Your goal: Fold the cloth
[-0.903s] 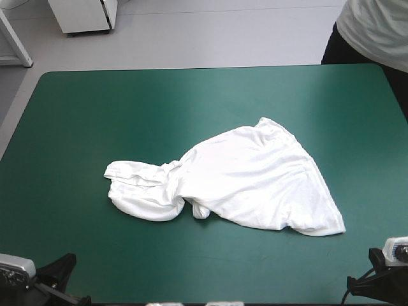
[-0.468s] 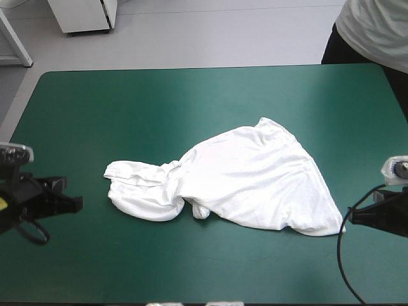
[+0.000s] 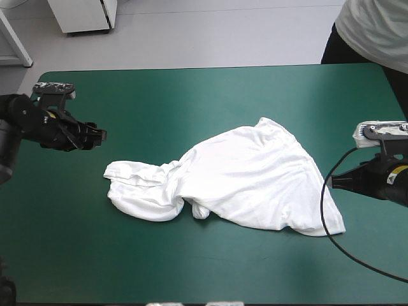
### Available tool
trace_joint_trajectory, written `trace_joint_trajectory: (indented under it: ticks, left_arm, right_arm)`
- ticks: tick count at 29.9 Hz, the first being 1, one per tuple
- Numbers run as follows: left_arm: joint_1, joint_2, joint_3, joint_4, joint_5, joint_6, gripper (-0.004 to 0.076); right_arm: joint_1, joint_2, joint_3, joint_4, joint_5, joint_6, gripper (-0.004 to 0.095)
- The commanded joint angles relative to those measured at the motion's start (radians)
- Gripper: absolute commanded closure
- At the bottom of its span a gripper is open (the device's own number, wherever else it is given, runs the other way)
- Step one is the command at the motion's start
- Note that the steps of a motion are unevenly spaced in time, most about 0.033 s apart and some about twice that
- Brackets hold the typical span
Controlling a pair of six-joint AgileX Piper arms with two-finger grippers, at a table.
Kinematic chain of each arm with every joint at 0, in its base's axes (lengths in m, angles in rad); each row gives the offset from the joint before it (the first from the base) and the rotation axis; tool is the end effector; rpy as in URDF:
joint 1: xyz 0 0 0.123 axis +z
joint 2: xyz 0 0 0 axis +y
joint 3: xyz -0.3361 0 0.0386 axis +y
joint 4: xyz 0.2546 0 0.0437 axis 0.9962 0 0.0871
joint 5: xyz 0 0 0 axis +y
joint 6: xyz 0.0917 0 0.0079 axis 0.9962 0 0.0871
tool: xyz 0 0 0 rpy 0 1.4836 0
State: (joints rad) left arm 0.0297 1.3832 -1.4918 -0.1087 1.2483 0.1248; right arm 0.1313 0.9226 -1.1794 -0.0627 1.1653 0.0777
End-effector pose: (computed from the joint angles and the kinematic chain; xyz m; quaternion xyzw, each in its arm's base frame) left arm 0.2692 -0.0015 0.4519 0.0424 0.9643 -0.0343 0.2593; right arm 0.1252 0.0112 0.4539 -0.0259 0.9298 0.0070 0.3671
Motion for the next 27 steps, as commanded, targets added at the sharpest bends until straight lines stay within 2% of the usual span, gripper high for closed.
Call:
trace_joint_trajectory:
  ticks: [1, 6, 19, 27]
  left_arm:
    - [-0.008, 0.088, -0.042, 0.046, 0.039, -0.035, 0.022]
    - [-0.008, 0.209, -0.042, 0.038, 0.032, -0.049, 0.022]
    - [-0.008, 0.432, -0.042, 0.046, -0.063, -0.049, 0.022]
    - [-0.008, 0.553, -0.042, 0.041, -0.07, -0.049, 0.0239]
  right_arm:
    - [0.0, 0.022, -0.031, -0.01, -0.069, -0.01, 0.0921]
    - [0.0, 0.052, -0.031, -0.014, -0.076, -0.01, 0.0921]
    - [0.0, 0.108, -0.031, -0.014, -0.083, -0.01, 0.0921]
    - [0.0, 0.108, -0.031, -0.022, -0.083, -0.01, 0.0921]
